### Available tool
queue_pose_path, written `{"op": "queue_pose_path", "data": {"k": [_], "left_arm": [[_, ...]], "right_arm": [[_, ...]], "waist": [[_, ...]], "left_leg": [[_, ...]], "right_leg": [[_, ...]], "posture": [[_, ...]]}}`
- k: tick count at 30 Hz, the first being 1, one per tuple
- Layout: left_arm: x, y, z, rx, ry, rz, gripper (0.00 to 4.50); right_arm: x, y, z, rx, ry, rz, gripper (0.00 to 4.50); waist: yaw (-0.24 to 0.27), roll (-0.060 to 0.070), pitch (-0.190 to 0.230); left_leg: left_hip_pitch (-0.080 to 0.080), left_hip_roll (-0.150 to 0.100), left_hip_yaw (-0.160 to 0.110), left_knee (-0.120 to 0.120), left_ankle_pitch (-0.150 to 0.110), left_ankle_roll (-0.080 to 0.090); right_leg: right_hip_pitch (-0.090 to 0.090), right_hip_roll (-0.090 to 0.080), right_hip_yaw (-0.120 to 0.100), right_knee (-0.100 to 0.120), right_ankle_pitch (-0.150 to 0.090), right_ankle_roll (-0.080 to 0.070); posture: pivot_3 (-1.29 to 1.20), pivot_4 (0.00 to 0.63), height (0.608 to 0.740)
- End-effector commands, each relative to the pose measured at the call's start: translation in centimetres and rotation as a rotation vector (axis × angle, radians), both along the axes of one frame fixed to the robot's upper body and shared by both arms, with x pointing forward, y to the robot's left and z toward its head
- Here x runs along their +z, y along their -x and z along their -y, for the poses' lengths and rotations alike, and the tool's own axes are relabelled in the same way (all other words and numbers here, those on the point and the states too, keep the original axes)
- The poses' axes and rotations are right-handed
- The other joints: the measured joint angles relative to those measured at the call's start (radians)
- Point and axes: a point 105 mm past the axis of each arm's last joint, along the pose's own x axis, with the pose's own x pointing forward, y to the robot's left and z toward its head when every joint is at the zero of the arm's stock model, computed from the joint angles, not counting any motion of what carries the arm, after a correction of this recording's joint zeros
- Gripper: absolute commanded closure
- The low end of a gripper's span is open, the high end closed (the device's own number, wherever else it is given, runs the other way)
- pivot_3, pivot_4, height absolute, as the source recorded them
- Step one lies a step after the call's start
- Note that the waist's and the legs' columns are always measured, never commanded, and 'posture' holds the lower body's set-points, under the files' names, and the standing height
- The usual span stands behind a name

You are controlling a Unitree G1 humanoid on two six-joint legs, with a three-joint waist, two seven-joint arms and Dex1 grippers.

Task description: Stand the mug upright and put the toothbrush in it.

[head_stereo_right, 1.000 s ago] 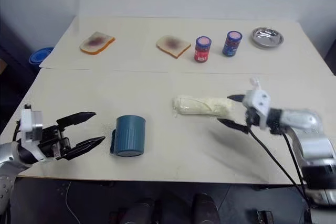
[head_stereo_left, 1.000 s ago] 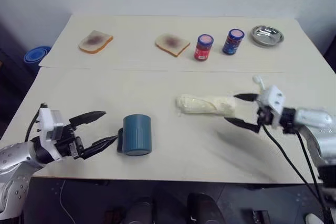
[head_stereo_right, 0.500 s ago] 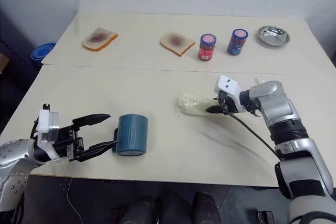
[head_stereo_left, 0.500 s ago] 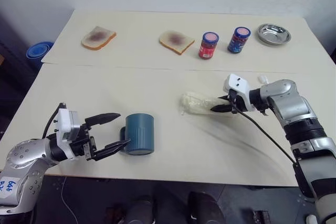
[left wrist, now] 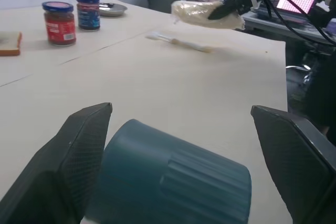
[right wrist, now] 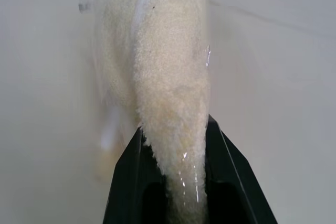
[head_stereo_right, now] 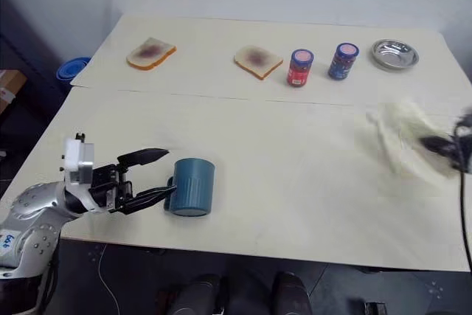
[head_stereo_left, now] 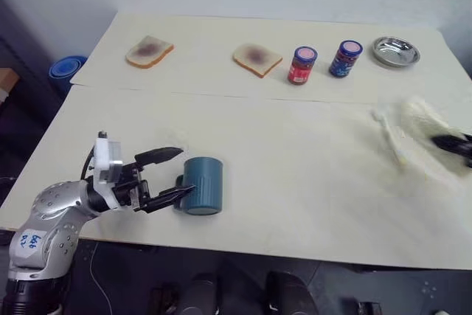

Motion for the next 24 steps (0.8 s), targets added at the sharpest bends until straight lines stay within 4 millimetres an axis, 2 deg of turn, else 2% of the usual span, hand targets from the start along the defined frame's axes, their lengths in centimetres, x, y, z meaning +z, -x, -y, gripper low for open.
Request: {"op": "queue_pose_path", "data": {"k": [1,3,6,10,12,15,18,22,24], "left_arm": [[0.5,-0.3,0.1,-0.008,-0.005,0.024,0.0],[0.4,-0.6,-0.1,0.005,-0.006,0.018,0.0],[0.3,-1.0,-0.8,0.036,-0.01,-0.001,0.0],[-0.4,-2.0,-3.4,0.163,-0.008,-0.095,0.0],[-1.0,-2.2,-5.2,0.23,-0.026,-0.11,0.0],[-2.2,-2.3,-8.2,0.363,-0.08,-0.147,0.0],[-3.0,-2.0,-10.9,0.494,-0.116,-0.215,0.0],[-4.4,-0.6,-13.5,0.667,-0.211,-0.427,0.0],[-4.5,0.0,-14.4,0.759,-0.228,-0.501,0.0]], "right_arm": [[-0.5,0.4,1.6,-0.068,0.046,0.051,3.77],[-1.0,0.6,2.2,-0.093,0.062,0.061,3.22],[-0.7,0.9,2.6,-0.093,0.076,0.091,2.2],[2.1,1.3,2.1,0.009,0.201,0.225,0.85],[3.4,1.7,0.3,0.152,0.291,0.326,0.15],[4.3,2.7,-4.8,0.477,0.284,0.485,0.03],[2.9,2.8,-9.1,0.658,0.213,0.508,0.03],[0.5,3.5,-16.7,0.996,0.169,0.557,0.03],[-0.1,3.9,-19.4,1.095,0.088,0.586,0.03]], "waist": [[-0.017,0.0,0.0],[-0.028,0.0,0.0],[-0.036,0.002,0.001],[-0.032,0.002,0.001],[-0.029,0.002,0.001],[-0.026,0.0,0.001],[-0.023,-0.004,0.002],[-0.021,-0.004,0.002],[-0.019,-0.004,0.003]], "left_leg": [[0.001,0.001,0.002,-0.001,0.0,0.0],[0.005,0.001,0.007,-0.005,0.001,-0.002],[0.011,0.003,0.014,-0.009,0.001,-0.002],[0.011,0.003,0.013,-0.008,0.001,-0.002],[0.011,0.003,0.013,-0.008,0.001,-0.002],[0.012,0.003,0.013,-0.009,0.001,-0.002],[0.013,0.005,0.011,-0.009,0.001,-0.002],[0.013,0.005,0.005,-0.008,0.0,-0.002],[0.013,0.004,0.005,-0.008,0.0,-0.002]], "right_leg": [[0.0,0.001,0.001,0.0,0.0,0.0],[0.0,0.001,0.003,0.0,0.0,0.0],[0.0,0.0,0.004,0.003,0.0,0.0],[0.0,0.0,0.005,0.003,0.0,0.0],[0.0,0.0,0.005,0.002,0.0,0.0],[0.0,0.0,0.007,0.001,0.0,0.0],[0.001,0.002,0.007,0.001,0.0,0.0],[0.001,0.0,0.008,0.003,0.0,0.0],[0.0,-0.001,0.008,0.003,0.0,0.0]], "posture": [[0.0,0.15,0.74],[0.0,0.15,0.74],[0.0,0.15,0.74],[0.0,0.15,0.74],[0.0,0.15,0.74],[0.0,0.15,0.74],[0.0,0.15,0.74],[0.0,0.15,0.74],[0.0,0.15,0.74]]}}
